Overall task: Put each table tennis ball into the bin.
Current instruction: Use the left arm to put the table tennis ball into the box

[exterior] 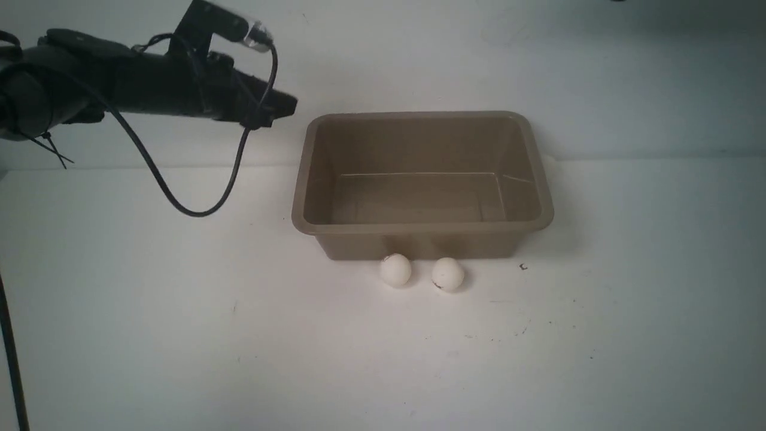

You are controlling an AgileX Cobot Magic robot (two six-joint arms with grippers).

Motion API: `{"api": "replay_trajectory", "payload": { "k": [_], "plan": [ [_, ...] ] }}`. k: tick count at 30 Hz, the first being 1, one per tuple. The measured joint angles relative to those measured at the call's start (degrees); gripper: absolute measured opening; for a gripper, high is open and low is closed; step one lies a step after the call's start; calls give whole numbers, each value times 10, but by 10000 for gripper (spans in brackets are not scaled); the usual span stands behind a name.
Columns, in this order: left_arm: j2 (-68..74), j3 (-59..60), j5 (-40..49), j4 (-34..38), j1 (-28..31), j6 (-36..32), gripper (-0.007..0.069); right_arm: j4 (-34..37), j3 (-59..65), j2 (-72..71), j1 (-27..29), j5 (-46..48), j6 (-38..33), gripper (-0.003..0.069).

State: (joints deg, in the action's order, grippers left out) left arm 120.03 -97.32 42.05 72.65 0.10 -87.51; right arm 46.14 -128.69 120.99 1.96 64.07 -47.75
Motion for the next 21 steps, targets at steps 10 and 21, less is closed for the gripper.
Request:
{"api": "replay_trajectory", "payload": {
  "k": [10, 21],
  "plan": [
    [42, 0, 68, 69, -76, -159, 335, -46, 0, 0, 0, 0, 5, 514],
    [85, 1, 23, 134, -87, -216, 557, -188, 3, 0, 0, 7, 30, 514]
  ]
}}
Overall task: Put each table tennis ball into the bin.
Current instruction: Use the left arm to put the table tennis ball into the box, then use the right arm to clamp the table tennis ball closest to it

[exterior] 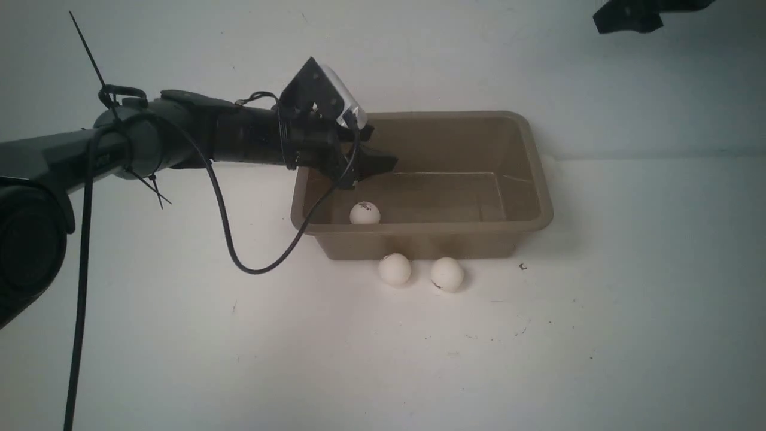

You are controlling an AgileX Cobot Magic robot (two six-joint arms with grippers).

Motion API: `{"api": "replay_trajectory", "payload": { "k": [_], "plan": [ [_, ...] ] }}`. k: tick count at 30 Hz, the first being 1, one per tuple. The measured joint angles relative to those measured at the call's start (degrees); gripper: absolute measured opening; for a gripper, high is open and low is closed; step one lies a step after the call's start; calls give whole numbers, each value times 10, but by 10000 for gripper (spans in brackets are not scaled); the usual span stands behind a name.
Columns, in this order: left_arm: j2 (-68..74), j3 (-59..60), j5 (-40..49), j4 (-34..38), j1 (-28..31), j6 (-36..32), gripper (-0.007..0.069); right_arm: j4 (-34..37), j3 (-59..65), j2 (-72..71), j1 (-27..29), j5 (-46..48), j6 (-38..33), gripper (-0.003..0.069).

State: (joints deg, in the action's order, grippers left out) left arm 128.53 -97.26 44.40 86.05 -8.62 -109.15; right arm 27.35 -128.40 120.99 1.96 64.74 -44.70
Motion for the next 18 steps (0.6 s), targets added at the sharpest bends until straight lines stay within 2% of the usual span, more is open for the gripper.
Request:
{"api": "replay_trajectory", "payload": {
  "k": [2, 5, 10, 18],
  "plan": [
    [-4, 0, -6, 30, 0, -9, 576, -10, 8, 0, 0, -1, 1, 514],
    [-24, 0, -12, 37, 0, -18, 572, -21, 32, 1, 2, -3, -1, 514],
    [-82, 0, -21, -10, 0, 26, 541, -21, 62, 22, 9, -11, -5, 514],
    [-156, 0, -39, -207, 0, 226, 531, 8, 71, 80, 11, -18, -7, 514]
  ]
}}
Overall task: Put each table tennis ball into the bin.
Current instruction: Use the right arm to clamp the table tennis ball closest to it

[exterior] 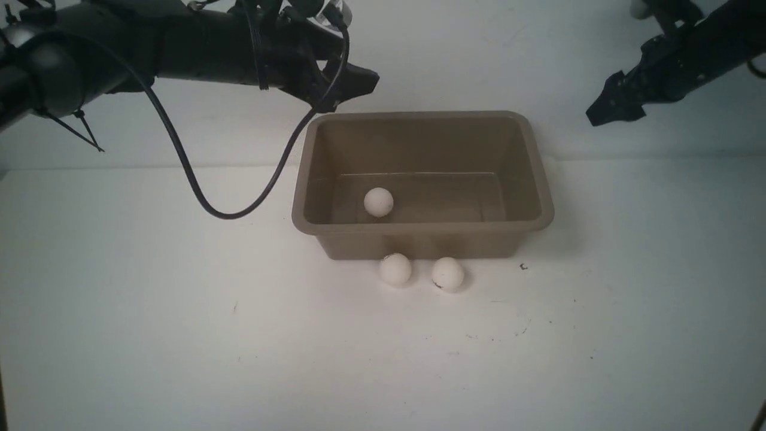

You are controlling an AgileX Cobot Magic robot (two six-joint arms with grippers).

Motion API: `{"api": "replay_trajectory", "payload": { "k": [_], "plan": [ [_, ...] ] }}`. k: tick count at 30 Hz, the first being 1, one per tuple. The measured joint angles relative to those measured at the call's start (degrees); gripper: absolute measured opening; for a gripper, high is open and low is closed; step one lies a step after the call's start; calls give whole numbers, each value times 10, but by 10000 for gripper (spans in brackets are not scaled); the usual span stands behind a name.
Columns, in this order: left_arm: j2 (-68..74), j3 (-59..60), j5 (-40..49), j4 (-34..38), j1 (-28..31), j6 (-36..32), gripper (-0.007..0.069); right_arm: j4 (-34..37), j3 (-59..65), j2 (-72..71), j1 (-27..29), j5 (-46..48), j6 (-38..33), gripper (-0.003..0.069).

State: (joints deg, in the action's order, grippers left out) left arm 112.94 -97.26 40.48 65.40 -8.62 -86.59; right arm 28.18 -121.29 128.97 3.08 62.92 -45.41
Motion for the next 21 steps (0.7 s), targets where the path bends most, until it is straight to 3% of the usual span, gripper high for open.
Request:
{"api": "replay_trajectory", "payload": {
  "k": [5, 21],
  "plan": [
    [-1, 0, 1, -55, 0, 45, 531, 41, 0, 21, 0, -1, 8, 514],
    [-1, 0, 12, -62, 0, 72, 531, 128, 0, 98, 0, -58, 9, 514]
  ]
}}
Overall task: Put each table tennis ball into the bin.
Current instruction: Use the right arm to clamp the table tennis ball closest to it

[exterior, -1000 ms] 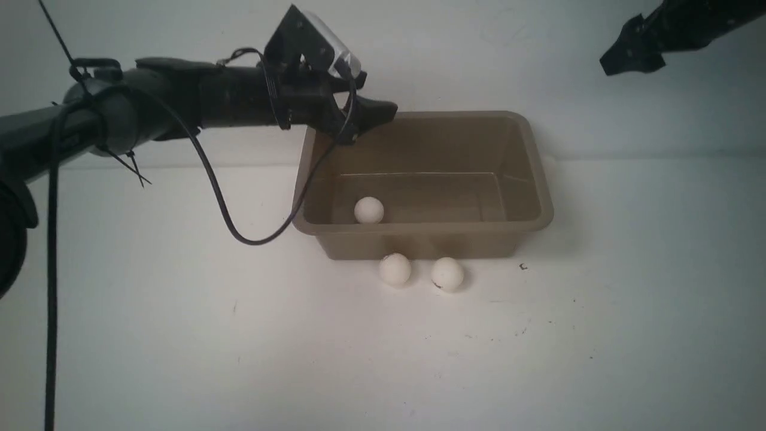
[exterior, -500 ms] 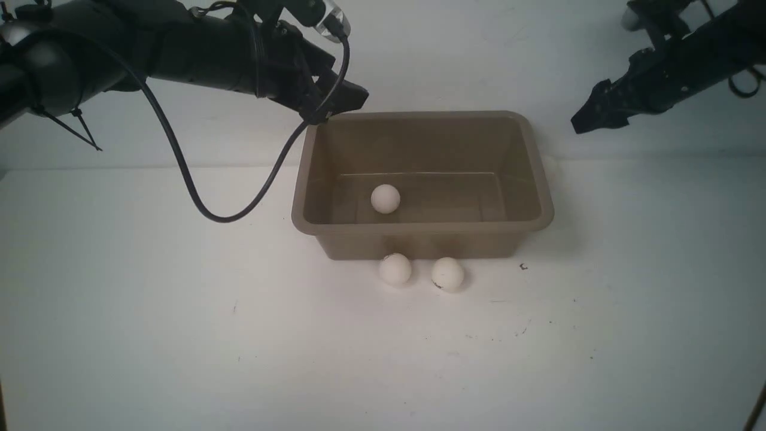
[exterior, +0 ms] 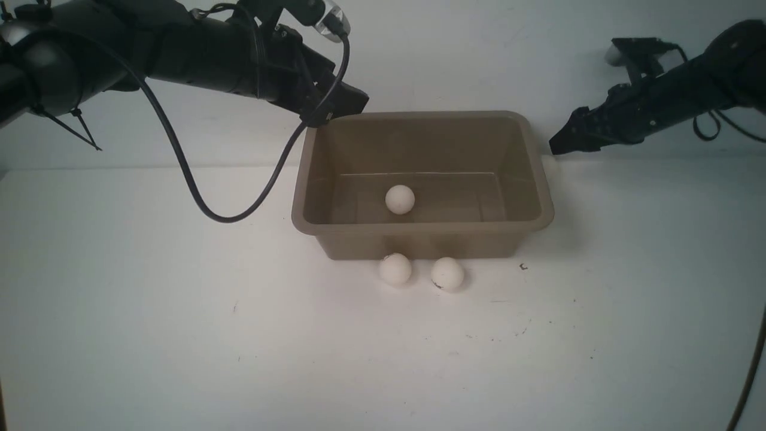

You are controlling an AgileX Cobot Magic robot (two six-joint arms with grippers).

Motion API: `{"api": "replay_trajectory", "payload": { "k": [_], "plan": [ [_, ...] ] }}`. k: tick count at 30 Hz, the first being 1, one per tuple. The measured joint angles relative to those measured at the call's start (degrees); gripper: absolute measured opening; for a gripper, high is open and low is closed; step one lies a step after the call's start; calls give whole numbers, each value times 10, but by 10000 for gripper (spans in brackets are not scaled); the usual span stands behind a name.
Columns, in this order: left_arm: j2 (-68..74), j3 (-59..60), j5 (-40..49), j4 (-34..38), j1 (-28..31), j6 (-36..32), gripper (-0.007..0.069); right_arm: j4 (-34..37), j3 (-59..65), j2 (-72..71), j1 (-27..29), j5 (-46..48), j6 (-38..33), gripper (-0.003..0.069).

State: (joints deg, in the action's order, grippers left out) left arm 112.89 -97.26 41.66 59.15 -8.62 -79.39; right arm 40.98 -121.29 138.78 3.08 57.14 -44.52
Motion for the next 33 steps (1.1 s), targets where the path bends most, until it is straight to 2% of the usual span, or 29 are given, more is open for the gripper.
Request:
{"api": "replay_trajectory", "payload": {
  "k": [17, 33],
  "plan": [
    [0, 0, 0, 0, 0, 1, 531, 30, 0, 16, -2, -28, 0, 514],
    [0, 0, 0, 0, 0, 2, 531, -1, 0, 16, -23, -60, 15, 514]
  ]
}}
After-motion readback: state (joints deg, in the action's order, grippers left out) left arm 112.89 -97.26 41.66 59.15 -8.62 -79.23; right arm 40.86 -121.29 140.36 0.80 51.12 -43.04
